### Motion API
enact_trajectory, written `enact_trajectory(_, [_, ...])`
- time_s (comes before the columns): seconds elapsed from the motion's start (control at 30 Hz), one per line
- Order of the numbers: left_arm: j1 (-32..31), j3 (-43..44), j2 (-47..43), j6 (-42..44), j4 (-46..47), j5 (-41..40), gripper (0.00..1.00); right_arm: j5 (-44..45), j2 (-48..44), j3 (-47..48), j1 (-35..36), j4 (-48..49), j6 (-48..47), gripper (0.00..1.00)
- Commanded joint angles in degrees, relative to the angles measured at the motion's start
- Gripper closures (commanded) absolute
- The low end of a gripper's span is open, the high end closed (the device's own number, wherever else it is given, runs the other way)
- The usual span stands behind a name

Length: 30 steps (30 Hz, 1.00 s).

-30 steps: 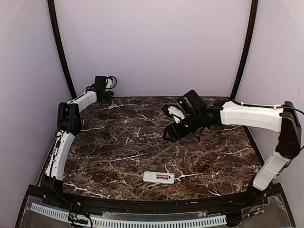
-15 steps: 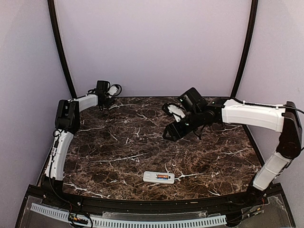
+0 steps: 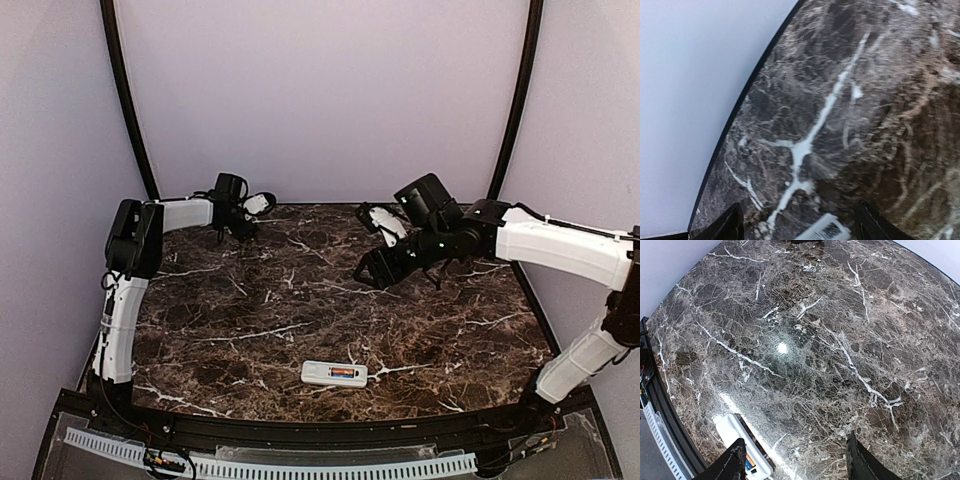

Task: Load the batteries into the remote control
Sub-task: Move the battery cover to the corner of the board.

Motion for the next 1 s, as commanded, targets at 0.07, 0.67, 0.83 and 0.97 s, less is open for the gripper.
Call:
enact_trajectory(0.07, [-2.6,-8.6,-5.1,-1.5,-20.6,8.1,0.25,1.5,-3.9,-1.8,-0.3,-0.3,0.3,0.35])
enact_trajectory(0.67, [8.5,13.8,1.9,-63.9,-16.9,15.5,0.33,-0.2,-4.5,-0.7,-0.1,-1.1,2.7,0.36])
enact_trajectory(0.83, [8.2,20.3,6.9,-63.8,-22.6,13.6,0.44,0.2,-4.6,0.2,0.3,-2.4,3.0,0.38])
enact_trajectory(0.97, [7.7,20.3,6.9,-62.5,-25.8,11.5,0.59,0.5,-5.2,0.1,0.4,-2.6,3.4,0.38])
